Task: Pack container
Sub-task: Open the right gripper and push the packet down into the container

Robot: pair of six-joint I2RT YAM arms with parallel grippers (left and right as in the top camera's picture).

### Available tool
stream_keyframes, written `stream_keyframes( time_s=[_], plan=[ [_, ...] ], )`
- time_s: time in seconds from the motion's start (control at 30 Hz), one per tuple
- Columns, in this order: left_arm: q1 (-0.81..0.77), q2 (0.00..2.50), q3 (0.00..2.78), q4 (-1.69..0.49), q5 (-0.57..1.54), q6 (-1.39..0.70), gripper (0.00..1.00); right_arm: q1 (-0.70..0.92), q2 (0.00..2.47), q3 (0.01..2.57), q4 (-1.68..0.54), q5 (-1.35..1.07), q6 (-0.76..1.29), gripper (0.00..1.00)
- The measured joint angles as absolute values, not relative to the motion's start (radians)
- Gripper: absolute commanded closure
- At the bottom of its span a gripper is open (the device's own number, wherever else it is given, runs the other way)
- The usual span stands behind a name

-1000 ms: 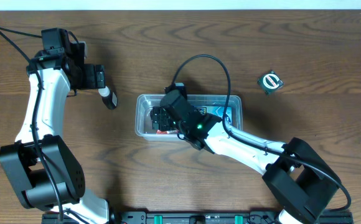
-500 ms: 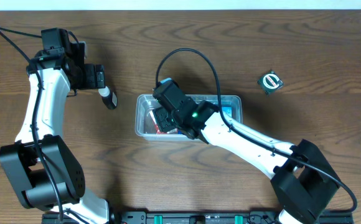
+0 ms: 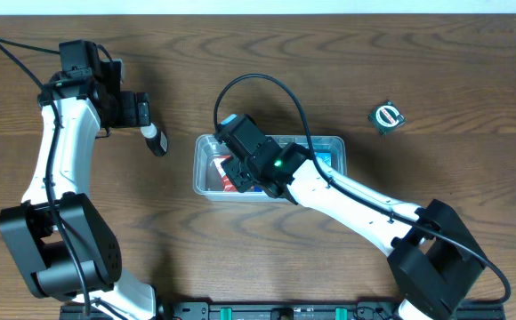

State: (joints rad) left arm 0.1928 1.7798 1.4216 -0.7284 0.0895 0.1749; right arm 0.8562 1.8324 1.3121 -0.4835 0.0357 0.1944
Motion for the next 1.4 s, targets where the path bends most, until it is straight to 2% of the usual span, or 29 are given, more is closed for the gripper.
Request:
stream_keyframes(
  time_s=[0.13,0.2,0.63,1.4],
  plan=[
    [0.193,1.78,1.422,-0.728,0.089,0.175,0.02,0.856,1.832,1.312,-0.483,0.034,0.122,0.87],
    [0.193,1.78,1.422,-0.728,0.089,0.175,0.02,0.856,1.832,1.312,-0.479,0.033,0.095,0.99],
    [0.193,1.78,1.422,-0.728,0.089,0.175,0.02,0.856,1.876,1.313,-0.332,-0.131,0.062,0.99],
    [0.193,1.78,1.422,-0.728,0.089,0.175,0.02,0.849,1.921,1.313,-0.357,-0.282,0.072,0.99]
  ],
)
